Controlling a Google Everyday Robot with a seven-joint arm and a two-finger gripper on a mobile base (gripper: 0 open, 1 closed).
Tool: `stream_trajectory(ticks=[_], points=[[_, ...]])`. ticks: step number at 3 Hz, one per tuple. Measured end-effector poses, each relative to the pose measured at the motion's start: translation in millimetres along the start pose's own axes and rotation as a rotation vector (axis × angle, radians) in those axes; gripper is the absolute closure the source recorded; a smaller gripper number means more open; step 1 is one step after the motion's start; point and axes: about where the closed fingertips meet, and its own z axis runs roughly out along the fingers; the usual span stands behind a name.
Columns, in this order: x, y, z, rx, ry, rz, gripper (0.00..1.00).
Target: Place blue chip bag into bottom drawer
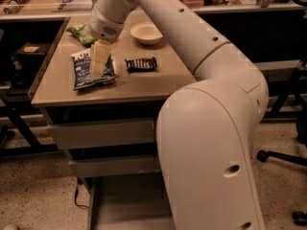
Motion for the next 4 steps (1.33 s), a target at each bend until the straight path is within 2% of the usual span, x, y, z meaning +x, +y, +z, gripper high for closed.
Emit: stream_trajectory(ticks=[2,3,4], points=[[1.2,4.2,59.1,-0.092,-0.077,0.056,0.00],[1.8,4.9,61.8,-0.096,-0.079,0.060,0.00],[1.8,4.8,61.8,-0.096,-0.079,0.060,0.18]])
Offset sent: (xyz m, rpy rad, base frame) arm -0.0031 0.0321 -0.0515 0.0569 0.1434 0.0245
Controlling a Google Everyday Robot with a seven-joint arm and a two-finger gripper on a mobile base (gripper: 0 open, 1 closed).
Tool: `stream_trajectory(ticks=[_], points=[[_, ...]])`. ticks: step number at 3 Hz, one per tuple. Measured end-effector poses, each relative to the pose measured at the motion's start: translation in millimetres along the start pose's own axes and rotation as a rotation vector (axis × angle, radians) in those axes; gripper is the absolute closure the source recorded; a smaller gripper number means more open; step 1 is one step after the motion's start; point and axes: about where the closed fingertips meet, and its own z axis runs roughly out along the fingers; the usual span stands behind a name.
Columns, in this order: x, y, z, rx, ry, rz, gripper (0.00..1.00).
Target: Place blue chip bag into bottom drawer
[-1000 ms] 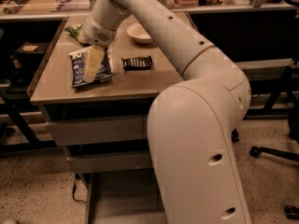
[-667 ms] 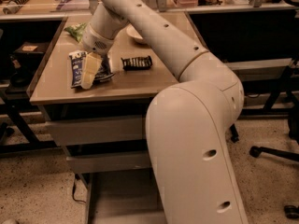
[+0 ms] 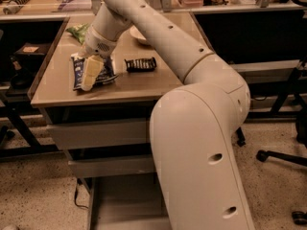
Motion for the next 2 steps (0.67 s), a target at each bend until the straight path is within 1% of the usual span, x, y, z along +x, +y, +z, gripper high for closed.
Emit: stream_trajectory(ticks=[2], points=[[0.0,0.0,0.1,0.000,0.000,0.000,0.65]])
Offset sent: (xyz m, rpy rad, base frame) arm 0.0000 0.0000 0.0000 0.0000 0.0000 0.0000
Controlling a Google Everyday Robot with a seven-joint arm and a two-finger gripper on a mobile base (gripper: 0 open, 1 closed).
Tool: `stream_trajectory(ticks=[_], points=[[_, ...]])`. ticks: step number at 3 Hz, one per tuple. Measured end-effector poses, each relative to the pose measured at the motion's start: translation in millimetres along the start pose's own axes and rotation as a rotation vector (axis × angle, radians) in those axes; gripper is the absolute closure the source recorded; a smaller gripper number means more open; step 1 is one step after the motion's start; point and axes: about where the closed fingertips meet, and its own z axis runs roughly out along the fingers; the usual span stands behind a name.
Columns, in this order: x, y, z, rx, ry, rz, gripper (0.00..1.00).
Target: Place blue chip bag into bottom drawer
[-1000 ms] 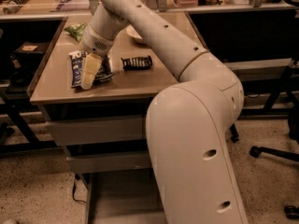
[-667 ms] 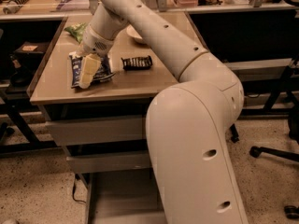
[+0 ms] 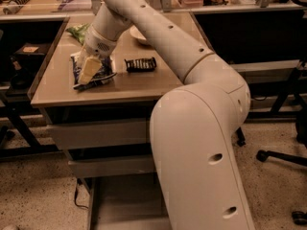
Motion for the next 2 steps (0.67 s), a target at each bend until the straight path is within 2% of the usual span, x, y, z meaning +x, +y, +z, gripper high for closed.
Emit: stream_trajectory(ticks=[1,2], points=[[0.0,0.0,0.0,0.000,0.000,0.000,0.88],[0.0,0.0,0.0,0.000,0.000,0.000,1.00]])
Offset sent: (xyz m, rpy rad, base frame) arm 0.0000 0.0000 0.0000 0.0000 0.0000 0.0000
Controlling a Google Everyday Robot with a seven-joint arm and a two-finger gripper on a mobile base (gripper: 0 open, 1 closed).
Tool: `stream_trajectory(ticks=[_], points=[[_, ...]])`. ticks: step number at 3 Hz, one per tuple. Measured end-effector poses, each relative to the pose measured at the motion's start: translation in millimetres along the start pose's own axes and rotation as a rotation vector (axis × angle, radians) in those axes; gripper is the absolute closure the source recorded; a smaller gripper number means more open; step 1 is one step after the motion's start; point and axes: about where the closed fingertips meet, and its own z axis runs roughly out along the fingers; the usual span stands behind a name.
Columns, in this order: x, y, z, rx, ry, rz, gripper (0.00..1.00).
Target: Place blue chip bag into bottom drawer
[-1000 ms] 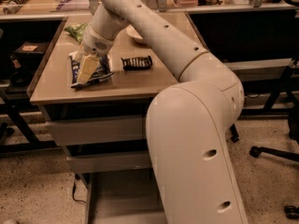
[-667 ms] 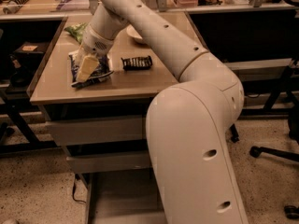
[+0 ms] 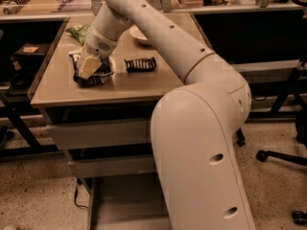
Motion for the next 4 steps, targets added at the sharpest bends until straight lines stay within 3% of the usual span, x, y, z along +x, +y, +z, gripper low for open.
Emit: stream_trajectory(ticks=[1,2,4], points=[[-1.4,-1.1,-0.7,0.004,0.001,-0.004,1.00],[-11.9,-0.7,-19.4,0.066,-0.032,-0.036,1.00],[-36.2,33.8,-60.1,0.199,-0.134,-0.114,1.00]])
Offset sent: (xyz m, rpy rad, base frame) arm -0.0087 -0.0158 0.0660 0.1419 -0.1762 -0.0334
